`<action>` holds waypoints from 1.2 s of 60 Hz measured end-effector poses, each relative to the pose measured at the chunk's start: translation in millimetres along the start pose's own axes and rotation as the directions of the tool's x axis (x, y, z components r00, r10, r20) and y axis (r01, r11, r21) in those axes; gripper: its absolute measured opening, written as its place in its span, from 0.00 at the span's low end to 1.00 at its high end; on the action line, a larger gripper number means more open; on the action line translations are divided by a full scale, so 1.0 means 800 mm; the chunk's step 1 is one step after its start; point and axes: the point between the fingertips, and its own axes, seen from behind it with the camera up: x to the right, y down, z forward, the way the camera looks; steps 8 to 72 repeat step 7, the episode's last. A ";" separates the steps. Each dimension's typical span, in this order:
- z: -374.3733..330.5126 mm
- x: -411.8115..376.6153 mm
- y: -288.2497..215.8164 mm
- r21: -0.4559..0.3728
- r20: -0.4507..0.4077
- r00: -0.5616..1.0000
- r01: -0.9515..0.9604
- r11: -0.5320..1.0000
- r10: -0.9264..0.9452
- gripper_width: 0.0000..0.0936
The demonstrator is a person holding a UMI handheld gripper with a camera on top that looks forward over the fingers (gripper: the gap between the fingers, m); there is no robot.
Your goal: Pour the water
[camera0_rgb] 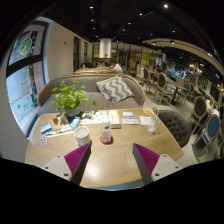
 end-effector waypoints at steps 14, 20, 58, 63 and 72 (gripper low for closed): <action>-0.006 0.003 0.003 -0.005 -0.008 1.000 0.021 1.000 -0.021 0.91; -0.006 0.003 0.003 -0.005 -0.008 1.000 0.021 1.000 -0.021 0.91; -0.006 0.003 0.003 -0.005 -0.008 1.000 0.021 1.000 -0.021 0.91; -0.006 0.003 0.003 -0.005 -0.008 1.000 0.021 1.000 -0.021 0.91; -0.006 0.003 0.003 -0.005 -0.008 1.000 0.021 1.000 -0.021 0.91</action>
